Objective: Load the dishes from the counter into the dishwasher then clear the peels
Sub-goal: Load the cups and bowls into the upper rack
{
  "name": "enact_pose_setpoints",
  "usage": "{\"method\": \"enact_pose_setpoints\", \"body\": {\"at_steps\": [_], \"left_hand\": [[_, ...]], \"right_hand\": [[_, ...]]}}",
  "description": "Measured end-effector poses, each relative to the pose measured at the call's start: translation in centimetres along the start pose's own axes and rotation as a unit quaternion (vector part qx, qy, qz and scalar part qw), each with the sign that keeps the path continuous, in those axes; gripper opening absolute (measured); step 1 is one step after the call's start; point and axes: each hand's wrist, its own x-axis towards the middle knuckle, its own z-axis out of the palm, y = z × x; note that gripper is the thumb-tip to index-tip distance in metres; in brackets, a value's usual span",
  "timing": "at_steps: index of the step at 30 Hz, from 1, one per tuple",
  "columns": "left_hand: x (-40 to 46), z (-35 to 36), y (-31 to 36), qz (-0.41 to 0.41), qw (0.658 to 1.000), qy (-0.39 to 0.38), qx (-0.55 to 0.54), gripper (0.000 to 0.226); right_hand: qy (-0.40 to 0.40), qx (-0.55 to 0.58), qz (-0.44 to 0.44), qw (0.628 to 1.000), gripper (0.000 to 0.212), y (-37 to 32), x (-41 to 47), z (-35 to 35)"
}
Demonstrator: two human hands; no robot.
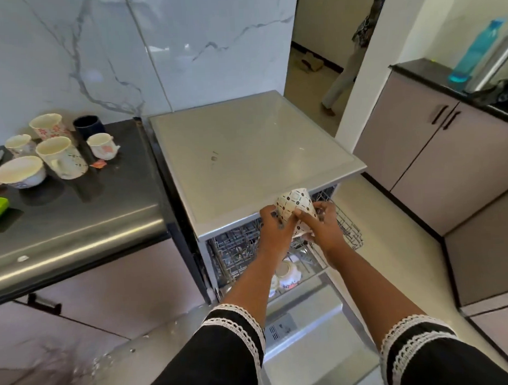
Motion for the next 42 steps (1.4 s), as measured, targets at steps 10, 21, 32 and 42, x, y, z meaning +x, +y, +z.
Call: {"method": "enact_pose_setpoints", "body": {"at_steps": [10, 21, 32, 42], "left_hand": [[2.9, 0.7, -2.0, -0.258, 0.962, -0.063, -0.067, 0.054], [7.0, 0.4, -7.1, -0.191, 0.972, -0.128, 0.052, 0.061], [7.8, 3.2, -15.2, -0.169, 0.969, -0.077, 0.161, 0.1], [12.2, -1.6, -18.8, -0.215, 0.966, 0.052, 0.133, 0.053]], "right_hand": [[-0.024, -0.085, 0.057, 0.994, 0.054, 3.5, 2.6, -0.8], [0.025, -0.172, 0.135, 0.975, 0.049, 7.5, 8.6, 0.0], [-0.033, -0.225, 0.113, 0.967, 0.061, 11.3, 14.6, 5.9], [-0.122, -0.358, 0.107, 0.919, 0.074, 13.0, 18.5, 10.8]]}}
